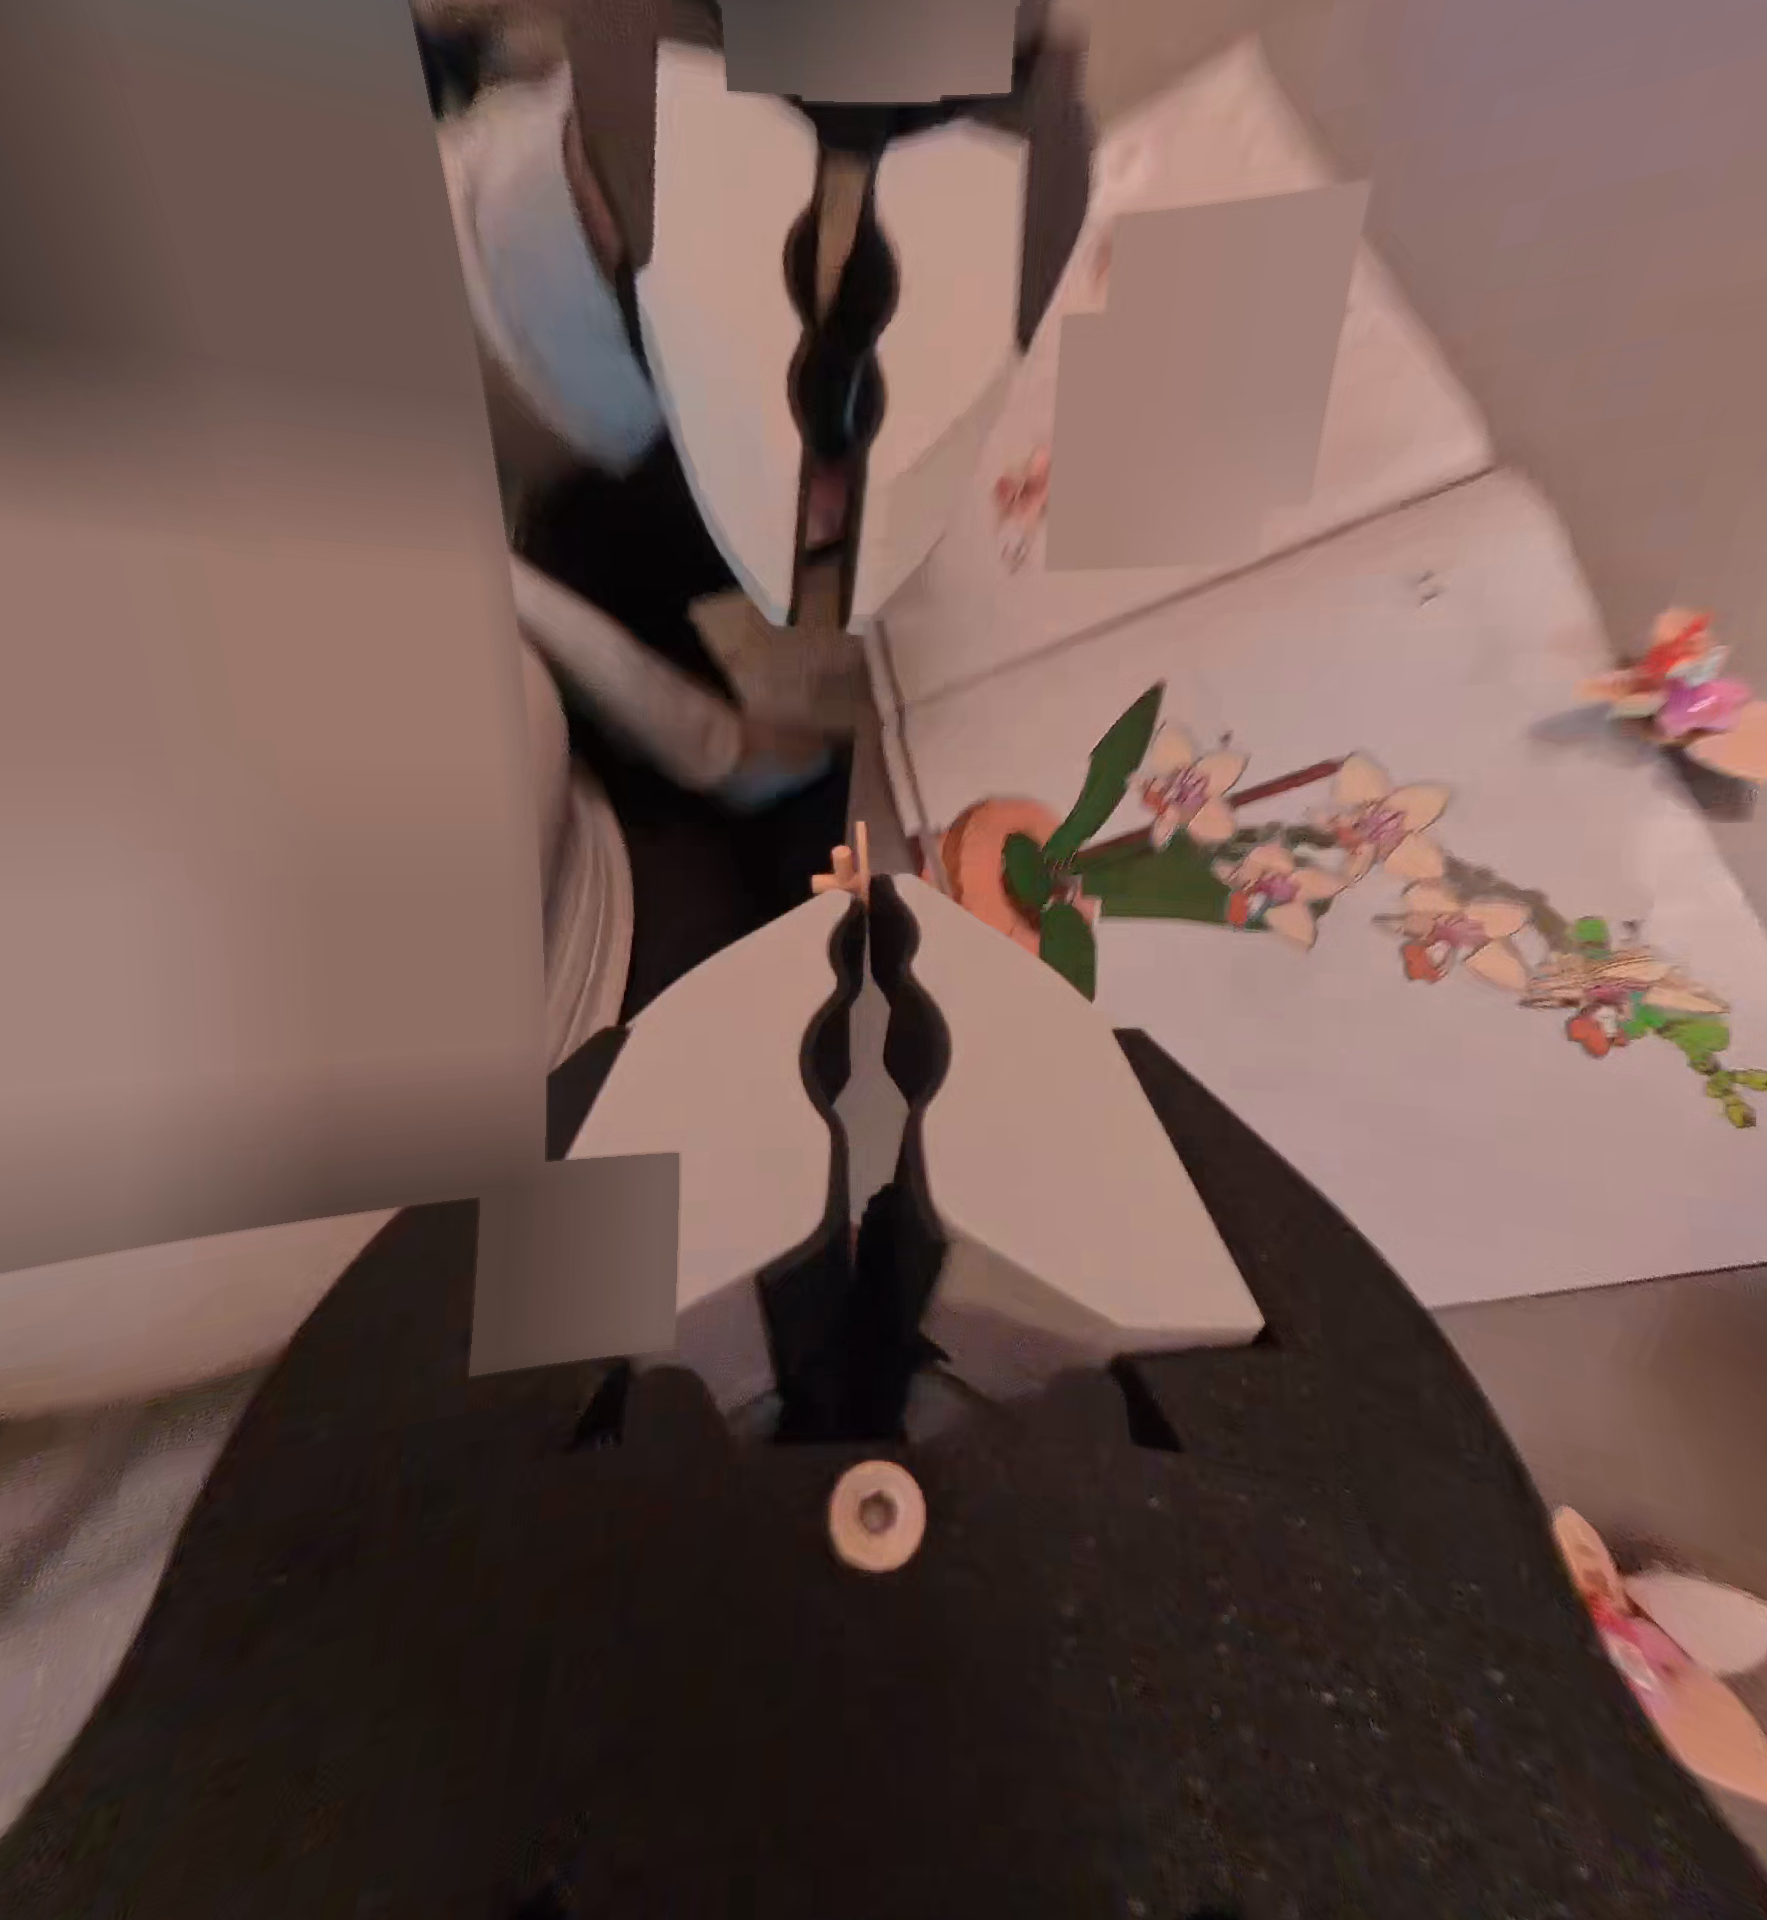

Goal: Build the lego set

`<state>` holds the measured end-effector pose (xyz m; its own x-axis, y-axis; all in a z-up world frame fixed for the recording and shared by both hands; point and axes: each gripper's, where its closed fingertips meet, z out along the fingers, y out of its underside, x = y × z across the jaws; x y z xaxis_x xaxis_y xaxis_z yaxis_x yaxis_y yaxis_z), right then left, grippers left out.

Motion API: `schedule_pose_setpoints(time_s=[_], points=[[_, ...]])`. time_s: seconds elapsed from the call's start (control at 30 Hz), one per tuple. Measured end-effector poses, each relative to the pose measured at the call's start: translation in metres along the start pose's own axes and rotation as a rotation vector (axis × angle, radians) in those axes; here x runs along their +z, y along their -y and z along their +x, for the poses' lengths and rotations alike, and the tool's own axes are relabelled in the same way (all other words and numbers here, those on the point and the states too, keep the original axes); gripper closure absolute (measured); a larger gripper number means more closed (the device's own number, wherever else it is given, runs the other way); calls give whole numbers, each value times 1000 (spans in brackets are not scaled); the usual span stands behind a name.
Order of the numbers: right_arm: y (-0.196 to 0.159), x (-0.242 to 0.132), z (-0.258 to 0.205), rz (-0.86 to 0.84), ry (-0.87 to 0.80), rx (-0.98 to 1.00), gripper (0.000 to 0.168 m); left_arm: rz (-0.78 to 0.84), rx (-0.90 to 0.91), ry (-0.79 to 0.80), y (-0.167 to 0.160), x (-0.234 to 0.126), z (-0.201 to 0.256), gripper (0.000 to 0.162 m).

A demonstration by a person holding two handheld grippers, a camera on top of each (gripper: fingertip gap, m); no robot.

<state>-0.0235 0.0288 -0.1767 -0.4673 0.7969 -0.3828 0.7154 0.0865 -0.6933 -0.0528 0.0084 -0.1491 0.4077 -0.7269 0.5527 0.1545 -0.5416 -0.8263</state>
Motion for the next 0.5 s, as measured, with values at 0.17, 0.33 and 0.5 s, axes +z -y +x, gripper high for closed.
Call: schedule_pose_setpoints(time_s=[0.17,0.33,0.5], points=[[-10,3,-15,-238,51,-78,168,-246,56,-17,-22,28,2,157],[-10,7,-18,-282,47,-103,168,-249,50,-53,-27,38,6,156],[-15,10,-17,-315,42,-111,167,-222,72,-35,-31,39,3,161]])
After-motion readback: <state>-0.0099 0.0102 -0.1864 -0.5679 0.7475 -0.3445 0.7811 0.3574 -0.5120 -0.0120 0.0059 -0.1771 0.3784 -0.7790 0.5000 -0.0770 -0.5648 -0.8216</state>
